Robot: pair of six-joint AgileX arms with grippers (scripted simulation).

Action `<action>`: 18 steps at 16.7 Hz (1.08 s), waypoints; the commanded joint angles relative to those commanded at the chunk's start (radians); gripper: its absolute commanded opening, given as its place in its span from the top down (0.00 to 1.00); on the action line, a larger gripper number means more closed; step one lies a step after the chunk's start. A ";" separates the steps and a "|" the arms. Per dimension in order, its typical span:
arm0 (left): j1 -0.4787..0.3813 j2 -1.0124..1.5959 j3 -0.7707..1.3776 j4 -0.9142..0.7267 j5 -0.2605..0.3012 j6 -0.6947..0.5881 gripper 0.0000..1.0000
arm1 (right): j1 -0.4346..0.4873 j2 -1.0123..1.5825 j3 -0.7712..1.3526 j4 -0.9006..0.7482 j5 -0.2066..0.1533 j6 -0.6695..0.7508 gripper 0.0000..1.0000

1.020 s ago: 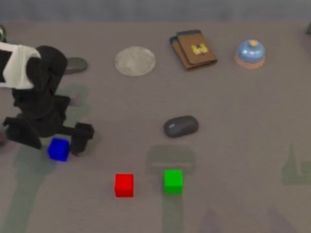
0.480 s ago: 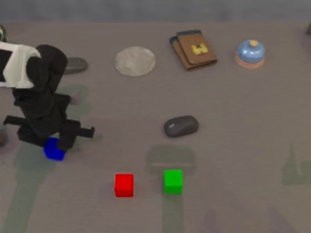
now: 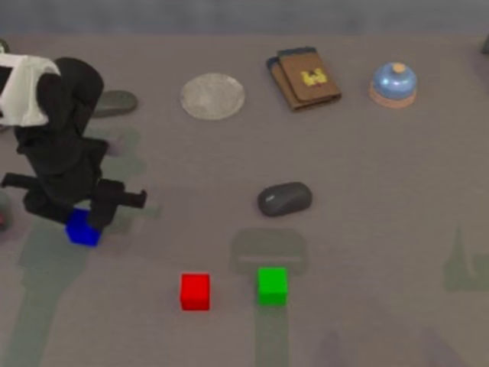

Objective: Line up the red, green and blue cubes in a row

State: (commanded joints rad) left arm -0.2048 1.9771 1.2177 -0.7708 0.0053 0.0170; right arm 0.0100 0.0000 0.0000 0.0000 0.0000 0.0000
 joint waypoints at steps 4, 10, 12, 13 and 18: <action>0.011 -0.070 0.079 -0.155 -0.003 -0.002 1.00 | 0.000 0.000 0.000 0.000 0.000 0.000 0.00; 0.007 -0.084 0.096 -0.181 -0.004 -0.003 1.00 | 0.000 0.000 0.000 0.000 0.000 0.000 0.00; -0.025 -0.061 0.130 -0.197 -0.005 -0.037 1.00 | 0.000 0.000 0.000 0.000 0.000 0.000 0.00; -0.055 -0.039 0.163 -0.213 -0.005 -0.070 1.00 | 0.000 0.000 0.000 0.000 0.000 0.000 0.00; -0.296 0.127 0.430 -0.337 -0.013 -0.371 1.00 | 0.000 0.000 0.000 0.000 0.000 0.000 0.00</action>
State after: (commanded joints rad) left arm -0.5004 2.1042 1.6472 -1.1074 -0.0082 -0.3539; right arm 0.0100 0.0000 0.0000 0.0000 0.0000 0.0000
